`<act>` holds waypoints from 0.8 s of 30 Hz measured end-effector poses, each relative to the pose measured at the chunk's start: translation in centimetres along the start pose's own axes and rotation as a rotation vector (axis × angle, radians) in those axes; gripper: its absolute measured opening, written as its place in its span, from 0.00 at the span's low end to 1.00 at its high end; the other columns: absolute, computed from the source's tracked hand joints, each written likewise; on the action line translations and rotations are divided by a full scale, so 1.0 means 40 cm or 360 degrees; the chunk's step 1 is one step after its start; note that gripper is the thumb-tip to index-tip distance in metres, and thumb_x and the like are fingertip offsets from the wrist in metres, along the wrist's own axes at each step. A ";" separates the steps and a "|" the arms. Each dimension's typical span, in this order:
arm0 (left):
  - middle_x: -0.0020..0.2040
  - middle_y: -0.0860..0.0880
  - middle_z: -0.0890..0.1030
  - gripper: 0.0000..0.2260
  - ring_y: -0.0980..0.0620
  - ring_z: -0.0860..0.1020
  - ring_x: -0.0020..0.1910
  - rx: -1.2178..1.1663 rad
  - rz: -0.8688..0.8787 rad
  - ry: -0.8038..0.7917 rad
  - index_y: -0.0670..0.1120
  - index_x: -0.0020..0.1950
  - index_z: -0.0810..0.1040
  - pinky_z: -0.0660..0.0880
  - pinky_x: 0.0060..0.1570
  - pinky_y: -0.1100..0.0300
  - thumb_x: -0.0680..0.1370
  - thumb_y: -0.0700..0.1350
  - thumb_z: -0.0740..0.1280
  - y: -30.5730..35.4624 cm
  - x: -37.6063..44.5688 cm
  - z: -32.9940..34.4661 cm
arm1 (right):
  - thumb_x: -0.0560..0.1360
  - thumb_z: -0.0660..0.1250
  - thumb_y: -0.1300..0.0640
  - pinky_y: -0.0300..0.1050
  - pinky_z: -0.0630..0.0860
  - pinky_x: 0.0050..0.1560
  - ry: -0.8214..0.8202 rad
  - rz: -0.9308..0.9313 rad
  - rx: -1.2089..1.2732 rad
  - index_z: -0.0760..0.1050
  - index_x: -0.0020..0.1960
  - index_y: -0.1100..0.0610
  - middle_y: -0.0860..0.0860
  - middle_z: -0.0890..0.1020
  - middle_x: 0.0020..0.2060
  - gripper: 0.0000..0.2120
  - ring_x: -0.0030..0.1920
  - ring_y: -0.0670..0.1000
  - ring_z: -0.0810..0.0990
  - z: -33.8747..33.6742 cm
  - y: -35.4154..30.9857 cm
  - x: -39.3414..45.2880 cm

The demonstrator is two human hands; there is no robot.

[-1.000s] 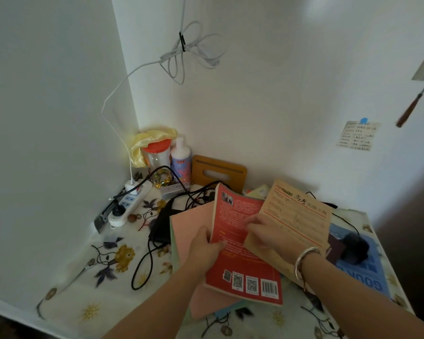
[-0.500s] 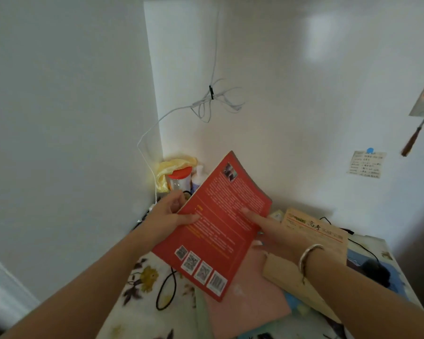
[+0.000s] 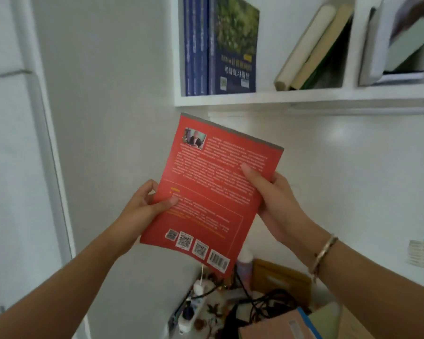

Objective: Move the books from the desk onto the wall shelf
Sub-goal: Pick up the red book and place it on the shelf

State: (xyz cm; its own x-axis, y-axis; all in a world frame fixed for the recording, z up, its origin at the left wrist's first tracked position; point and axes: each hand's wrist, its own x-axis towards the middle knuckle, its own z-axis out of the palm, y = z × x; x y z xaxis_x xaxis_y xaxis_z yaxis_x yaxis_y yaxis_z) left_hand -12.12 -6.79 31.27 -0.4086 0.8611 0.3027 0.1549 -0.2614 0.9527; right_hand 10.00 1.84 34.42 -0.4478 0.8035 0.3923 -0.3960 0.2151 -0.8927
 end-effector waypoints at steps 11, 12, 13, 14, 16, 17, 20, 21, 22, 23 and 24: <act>0.77 0.64 0.45 0.44 0.57 0.47 0.77 0.1337 0.1139 0.0100 0.66 0.74 0.42 0.55 0.74 0.42 0.65 0.73 0.62 0.267 0.081 0.138 | 0.75 0.68 0.59 0.48 0.83 0.39 0.0368 -0.0427 0.0431 0.78 0.55 0.57 0.55 0.85 0.49 0.09 0.45 0.54 0.85 0.168 -0.339 0.189; 0.77 0.63 0.43 0.47 0.55 0.48 0.77 0.1339 0.1152 0.0163 0.65 0.74 0.38 0.56 0.73 0.43 0.65 0.71 0.64 0.278 0.091 0.160 | 0.75 0.69 0.59 0.48 0.82 0.36 0.0377 -0.0404 0.0491 0.77 0.55 0.57 0.55 0.85 0.47 0.09 0.43 0.54 0.84 0.180 -0.363 0.203; 0.77 0.61 0.44 0.48 0.54 0.50 0.77 0.1294 0.1175 0.0246 0.63 0.74 0.37 0.59 0.72 0.42 0.66 0.68 0.67 0.293 0.103 0.175 | 0.75 0.69 0.59 0.47 0.82 0.33 0.0381 -0.0378 0.0537 0.77 0.54 0.58 0.56 0.84 0.45 0.09 0.40 0.54 0.84 0.194 -0.389 0.214; 0.78 0.59 0.46 0.47 0.52 0.55 0.76 0.1249 0.1218 0.0343 0.62 0.75 0.39 0.63 0.70 0.42 0.68 0.62 0.69 0.311 0.116 0.183 | 0.75 0.69 0.59 0.45 0.81 0.30 0.0385 -0.0367 0.0565 0.77 0.53 0.58 0.56 0.84 0.44 0.08 0.37 0.54 0.83 0.207 -0.414 0.224; 0.77 0.54 0.55 0.40 0.50 0.66 0.71 0.1199 0.1364 0.0541 0.59 0.76 0.46 0.72 0.62 0.45 0.73 0.49 0.68 0.358 0.152 0.182 | 0.75 0.69 0.58 0.45 0.80 0.30 0.0390 -0.0426 0.0576 0.76 0.48 0.58 0.57 0.83 0.43 0.04 0.36 0.54 0.82 0.231 -0.465 0.244; 0.74 0.54 0.61 0.36 0.50 0.71 0.66 0.1185 0.1454 0.0607 0.58 0.76 0.50 0.76 0.57 0.48 0.74 0.45 0.67 0.383 0.171 0.177 | 0.75 0.69 0.58 0.46 0.80 0.31 0.0383 -0.0497 0.0557 0.75 0.46 0.58 0.57 0.83 0.43 0.04 0.36 0.54 0.82 0.239 -0.487 0.254; 0.65 0.54 0.74 0.30 0.51 0.78 0.54 0.1130 0.1617 0.0677 0.59 0.75 0.54 0.78 0.50 0.51 0.77 0.45 0.65 0.458 0.213 0.167 | 0.77 0.65 0.52 0.52 0.83 0.46 0.0183 -0.0774 0.0339 0.75 0.51 0.57 0.56 0.81 0.45 0.08 0.42 0.53 0.82 0.244 -0.545 0.286; 0.61 0.53 0.77 0.28 0.50 0.79 0.52 0.1048 0.1618 0.0674 0.59 0.74 0.56 0.79 0.49 0.50 0.78 0.45 0.63 0.482 0.230 0.165 | 0.78 0.63 0.49 0.54 0.81 0.52 0.0026 -0.0819 0.0212 0.75 0.56 0.56 0.55 0.81 0.47 0.12 0.46 0.53 0.82 0.240 -0.558 0.297; 0.58 0.52 0.78 0.26 0.50 0.79 0.50 0.0907 0.1597 0.0655 0.59 0.73 0.59 0.80 0.47 0.50 0.78 0.44 0.61 0.506 0.247 0.164 | 0.79 0.60 0.46 0.55 0.79 0.55 -0.0135 -0.0816 0.0046 0.75 0.59 0.54 0.53 0.81 0.48 0.16 0.50 0.52 0.81 0.232 -0.568 0.307; 0.56 0.52 0.79 0.24 0.50 0.79 0.49 0.0729 0.1565 0.0624 0.58 0.72 0.61 0.80 0.47 0.51 0.79 0.43 0.61 0.527 0.269 0.163 | 0.79 0.57 0.42 0.56 0.79 0.55 -0.0273 -0.0762 -0.0127 0.75 0.61 0.51 0.50 0.82 0.50 0.18 0.53 0.51 0.81 0.226 -0.568 0.320; 0.55 0.52 0.79 0.22 0.51 0.79 0.50 0.0560 0.1526 0.0597 0.57 0.71 0.64 0.79 0.48 0.54 0.79 0.41 0.61 0.544 0.293 0.162 | 0.79 0.55 0.40 0.55 0.79 0.54 -0.0348 -0.0667 -0.0287 0.75 0.61 0.48 0.47 0.83 0.52 0.19 0.56 0.50 0.81 0.218 -0.559 0.340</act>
State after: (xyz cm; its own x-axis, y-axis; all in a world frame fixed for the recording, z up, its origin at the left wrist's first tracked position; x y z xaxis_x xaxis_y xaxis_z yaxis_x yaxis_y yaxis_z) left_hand -7.69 0.43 55.39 -0.2198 0.1619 0.9620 0.7801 -0.5630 0.2730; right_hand 5.79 3.13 61.65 -0.4449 0.4966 0.7453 -0.4416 0.6023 -0.6650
